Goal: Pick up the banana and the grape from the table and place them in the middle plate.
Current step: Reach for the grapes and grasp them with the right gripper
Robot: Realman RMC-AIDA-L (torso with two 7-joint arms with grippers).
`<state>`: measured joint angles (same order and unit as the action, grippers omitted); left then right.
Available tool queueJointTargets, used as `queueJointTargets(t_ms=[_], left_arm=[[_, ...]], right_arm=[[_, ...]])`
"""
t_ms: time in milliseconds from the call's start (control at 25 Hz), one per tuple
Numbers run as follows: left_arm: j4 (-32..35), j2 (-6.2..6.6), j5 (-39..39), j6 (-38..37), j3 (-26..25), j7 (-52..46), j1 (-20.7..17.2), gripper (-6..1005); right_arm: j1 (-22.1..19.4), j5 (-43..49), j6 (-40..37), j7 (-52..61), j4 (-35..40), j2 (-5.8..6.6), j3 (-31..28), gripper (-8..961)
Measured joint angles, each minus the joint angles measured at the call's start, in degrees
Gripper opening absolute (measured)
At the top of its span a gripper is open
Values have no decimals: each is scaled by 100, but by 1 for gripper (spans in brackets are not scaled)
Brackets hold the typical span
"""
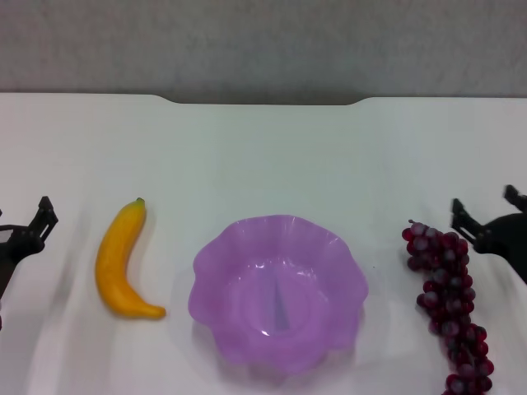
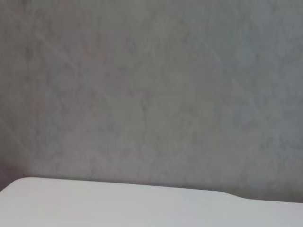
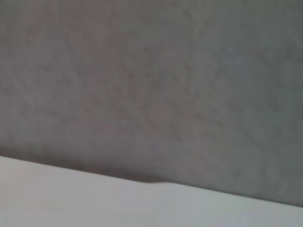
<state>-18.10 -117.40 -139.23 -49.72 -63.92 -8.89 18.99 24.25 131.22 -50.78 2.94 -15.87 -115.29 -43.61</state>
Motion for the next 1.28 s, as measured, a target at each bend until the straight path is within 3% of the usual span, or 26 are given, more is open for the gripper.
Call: queueJointTargets(t_ms=[160, 560, 800, 920, 1080, 1280], left_arm=[[7, 8, 3, 49, -21, -33, -9, 833], [9, 16, 2, 408, -65, -32, 102, 829], [148, 25, 0, 558, -78, 4, 134, 829], [159, 25, 0, 562, -77, 4, 138, 829], [159, 25, 1, 568, -76, 4, 157, 829], [173, 31, 1, 569, -76, 3, 176, 829]], right_arm=[[-98, -1, 20, -388, -443, 12, 19, 892], [-89, -19, 203, -393, -497, 11, 53, 892], [-243, 20, 1163, -1012, -1722, 72, -99, 891], [-698, 19, 2136, -2041, -2904, 121, -677, 891], [-1516, -11, 3894, -3381, -4616, 56, -1776, 891], [-1857, -31, 5785, -3259, -5885, 47, -2658, 891]])
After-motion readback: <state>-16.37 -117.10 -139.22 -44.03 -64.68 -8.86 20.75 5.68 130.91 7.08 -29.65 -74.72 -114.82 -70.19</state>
